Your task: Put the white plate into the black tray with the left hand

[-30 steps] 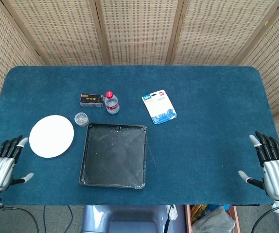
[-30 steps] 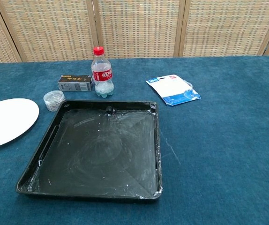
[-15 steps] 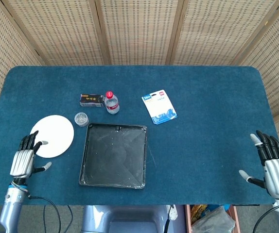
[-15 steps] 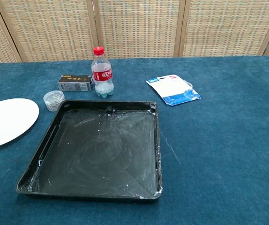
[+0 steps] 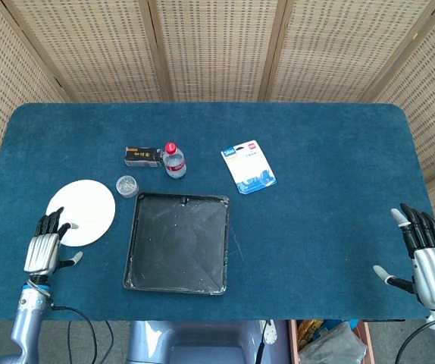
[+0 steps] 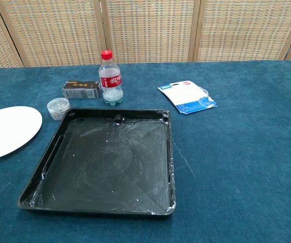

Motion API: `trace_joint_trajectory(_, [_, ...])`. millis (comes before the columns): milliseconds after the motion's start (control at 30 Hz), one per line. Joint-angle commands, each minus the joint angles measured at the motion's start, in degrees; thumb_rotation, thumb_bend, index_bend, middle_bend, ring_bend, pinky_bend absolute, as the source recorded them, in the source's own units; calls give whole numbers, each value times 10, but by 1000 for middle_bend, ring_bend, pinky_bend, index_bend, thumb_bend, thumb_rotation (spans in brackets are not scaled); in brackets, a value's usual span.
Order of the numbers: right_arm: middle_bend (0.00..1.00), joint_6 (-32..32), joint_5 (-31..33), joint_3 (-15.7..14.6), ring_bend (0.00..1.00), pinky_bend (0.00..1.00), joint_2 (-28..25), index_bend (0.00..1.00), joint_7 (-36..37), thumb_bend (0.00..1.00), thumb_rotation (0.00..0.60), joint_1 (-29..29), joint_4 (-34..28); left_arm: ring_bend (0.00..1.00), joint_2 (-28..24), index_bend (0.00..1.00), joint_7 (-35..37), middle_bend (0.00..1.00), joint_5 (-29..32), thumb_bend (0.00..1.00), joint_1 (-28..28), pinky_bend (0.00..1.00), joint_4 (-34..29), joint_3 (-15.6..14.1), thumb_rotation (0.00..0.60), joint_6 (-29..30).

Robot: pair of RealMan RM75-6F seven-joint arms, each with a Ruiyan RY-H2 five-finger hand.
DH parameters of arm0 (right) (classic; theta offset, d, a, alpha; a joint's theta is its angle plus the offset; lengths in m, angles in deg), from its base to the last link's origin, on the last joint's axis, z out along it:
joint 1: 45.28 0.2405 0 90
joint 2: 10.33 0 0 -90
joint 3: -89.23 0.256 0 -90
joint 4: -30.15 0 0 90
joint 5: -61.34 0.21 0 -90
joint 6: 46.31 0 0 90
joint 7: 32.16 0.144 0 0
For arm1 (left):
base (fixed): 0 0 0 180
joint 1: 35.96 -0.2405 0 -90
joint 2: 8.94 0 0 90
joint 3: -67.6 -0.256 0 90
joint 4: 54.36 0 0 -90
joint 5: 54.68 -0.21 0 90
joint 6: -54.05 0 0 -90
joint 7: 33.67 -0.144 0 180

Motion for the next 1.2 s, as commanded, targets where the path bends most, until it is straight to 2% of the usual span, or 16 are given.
trace_joint_trajectory(33, [0, -2, 3, 1, 0, 0, 0, 0, 2, 0, 600, 1, 1, 0, 14, 332, 6, 0, 11, 229, 9, 0, 26, 10, 600, -12])
trace_joint_trajectory(433, [0, -11, 10, 2, 0, 0, -1, 0, 5, 0, 600, 4, 2, 0, 35, 345, 12, 0, 33, 263, 32, 0, 75, 29, 600, -44])
trace_joint_trajectory(800, [0, -12, 8, 0, 0, 0, 0, 0, 5, 0, 600, 5, 2, 0, 35, 461, 25, 0, 35, 412, 32, 0, 76, 30, 600, -40])
trace_joint_trajectory(1200, [0, -13, 7, -1, 0, 0, -1, 0, 10, 0, 600, 5, 2, 0, 36, 566, 41, 0, 31, 496, 36, 0, 76, 34, 600, -27])
